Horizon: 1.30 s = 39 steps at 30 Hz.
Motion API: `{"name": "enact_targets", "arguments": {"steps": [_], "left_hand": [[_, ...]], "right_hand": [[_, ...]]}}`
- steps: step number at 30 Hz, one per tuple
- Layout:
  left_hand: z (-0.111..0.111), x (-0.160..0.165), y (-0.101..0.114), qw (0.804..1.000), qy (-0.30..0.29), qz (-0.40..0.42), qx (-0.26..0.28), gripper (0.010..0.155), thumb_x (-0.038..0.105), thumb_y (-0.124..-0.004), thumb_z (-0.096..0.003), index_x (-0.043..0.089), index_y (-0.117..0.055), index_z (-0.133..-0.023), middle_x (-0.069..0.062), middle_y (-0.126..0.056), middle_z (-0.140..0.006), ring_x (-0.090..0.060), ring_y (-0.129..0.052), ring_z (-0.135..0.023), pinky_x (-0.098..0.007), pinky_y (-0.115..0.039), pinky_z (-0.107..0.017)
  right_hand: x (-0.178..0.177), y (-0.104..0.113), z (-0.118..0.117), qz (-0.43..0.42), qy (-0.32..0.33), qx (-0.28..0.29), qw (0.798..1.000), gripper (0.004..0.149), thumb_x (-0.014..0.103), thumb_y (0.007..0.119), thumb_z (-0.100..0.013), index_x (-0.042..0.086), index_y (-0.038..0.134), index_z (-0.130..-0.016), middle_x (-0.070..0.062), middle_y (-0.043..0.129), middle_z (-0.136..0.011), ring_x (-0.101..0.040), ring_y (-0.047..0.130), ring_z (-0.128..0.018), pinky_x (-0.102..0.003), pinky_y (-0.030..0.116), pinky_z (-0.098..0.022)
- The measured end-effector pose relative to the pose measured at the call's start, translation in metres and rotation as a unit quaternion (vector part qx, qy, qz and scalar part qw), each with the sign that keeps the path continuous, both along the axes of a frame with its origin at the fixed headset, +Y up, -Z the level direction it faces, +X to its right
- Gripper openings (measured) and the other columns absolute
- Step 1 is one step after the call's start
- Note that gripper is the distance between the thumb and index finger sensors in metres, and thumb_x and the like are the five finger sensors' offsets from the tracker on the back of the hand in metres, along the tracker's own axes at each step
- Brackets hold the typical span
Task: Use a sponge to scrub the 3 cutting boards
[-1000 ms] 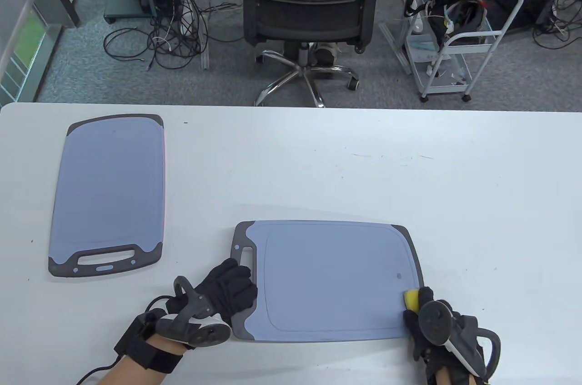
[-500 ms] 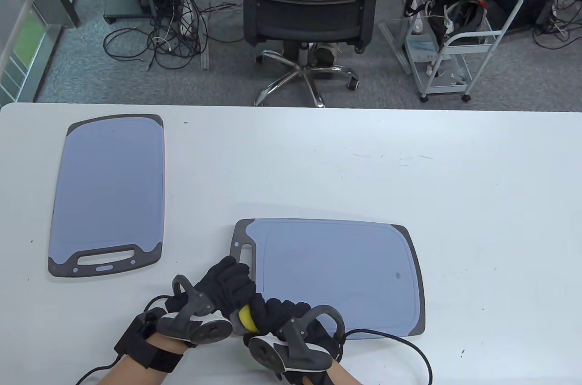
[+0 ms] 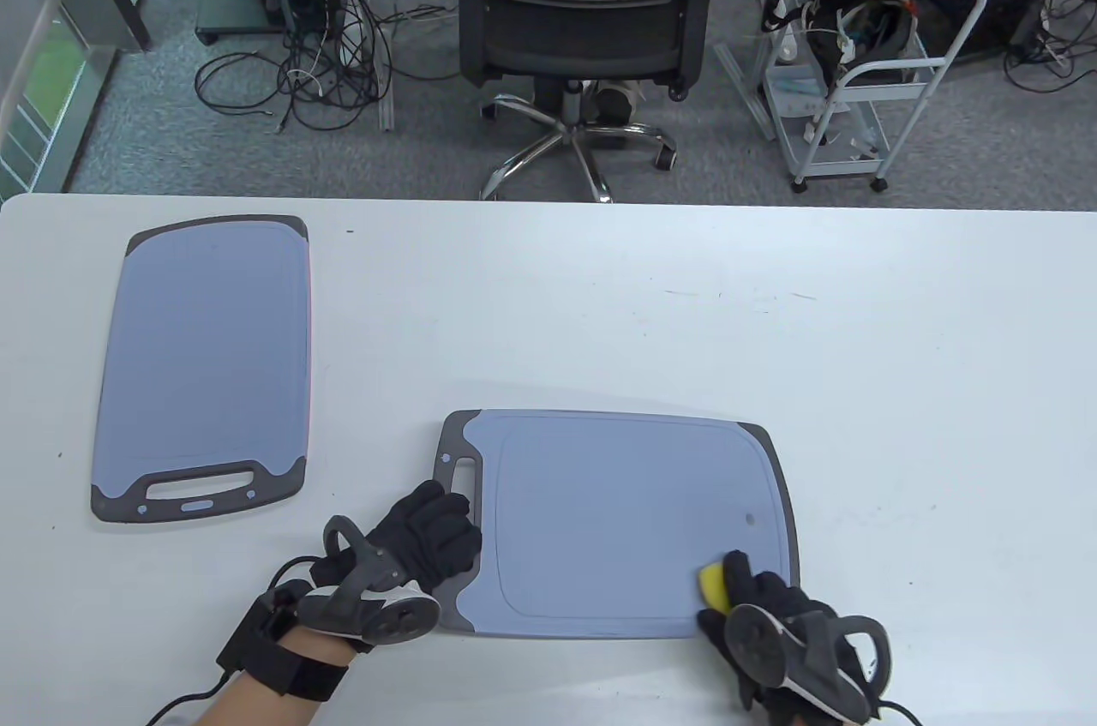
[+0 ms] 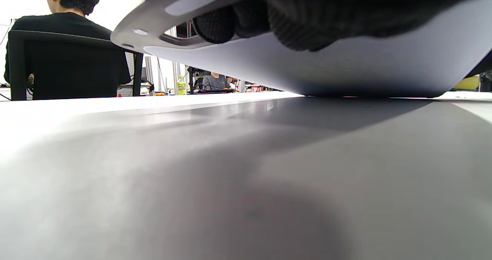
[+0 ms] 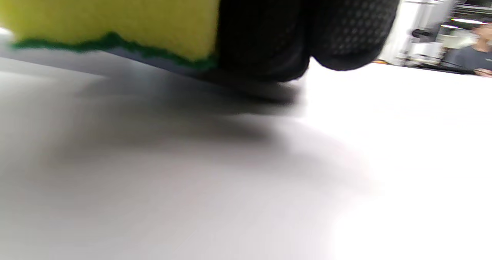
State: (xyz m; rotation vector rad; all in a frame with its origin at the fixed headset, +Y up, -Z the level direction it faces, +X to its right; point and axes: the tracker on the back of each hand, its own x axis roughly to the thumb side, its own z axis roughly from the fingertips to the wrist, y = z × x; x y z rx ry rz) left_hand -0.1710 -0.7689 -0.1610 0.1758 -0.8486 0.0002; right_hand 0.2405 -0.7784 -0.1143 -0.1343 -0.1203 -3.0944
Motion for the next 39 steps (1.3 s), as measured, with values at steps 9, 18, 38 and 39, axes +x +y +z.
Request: {"name": "enact_targets", "arguments": {"steps": [9,18,38,39], "left_hand": [[-0.003,-0.003,0.002,0.999,0.024,-0.024,0.027,0.043,0.038,-0.080,-0.0579,0.031,-0.056,-0.092,0.008,-0.073,-0.094,-0.021,-0.071,-0.104,-0.052,-0.057,-0.078],[-0.034,-0.028,0.004,0.993,0.080,-0.060,0.065,0.043,0.036,-0.080,-0.0552,0.033,-0.055,-0.090,0.012,-0.073,-0.095,-0.017,-0.071,-0.106,-0.051,-0.059,-0.079],[-0.223,-0.002,-0.001,0.945,0.206,-0.237,0.087,0.059,0.040,-0.086,-0.0507,0.038,-0.044,-0.092,0.019,-0.065,-0.100,-0.010,-0.066,-0.110,-0.046,-0.062,-0.079],[-0.228,0.001,-0.005,0.937,0.212,-0.263,0.087,0.065,0.040,-0.090,-0.0486,0.038,-0.042,-0.093,0.020,-0.063,-0.101,-0.010,-0.065,-0.111,-0.045,-0.063,-0.079]], "right_hand": [[0.055,-0.002,-0.004,0.039,-0.088,-0.011,0.995,0.071,0.056,0.072,-0.047,0.019,0.058,-0.106,-0.009,0.078,-0.087,-0.025,0.088,-0.062,-0.047,0.076,-0.051],[0.063,0.006,-0.003,-0.036,-0.109,0.029,0.993,0.072,0.056,0.073,-0.047,0.018,0.058,-0.106,-0.009,0.079,-0.087,-0.025,0.088,-0.062,-0.047,0.076,-0.051],[0.069,0.013,-0.001,-0.085,-0.115,0.082,0.986,0.072,0.056,0.073,-0.047,0.018,0.058,-0.106,-0.009,0.079,-0.087,-0.025,0.088,-0.062,-0.047,0.076,-0.051],[0.068,0.013,-0.002,-0.086,-0.113,0.082,0.986,0.072,0.056,0.073,-0.047,0.018,0.058,-0.106,-0.009,0.079,-0.087,-0.025,0.088,-0.062,-0.047,0.076,-0.051]]}}
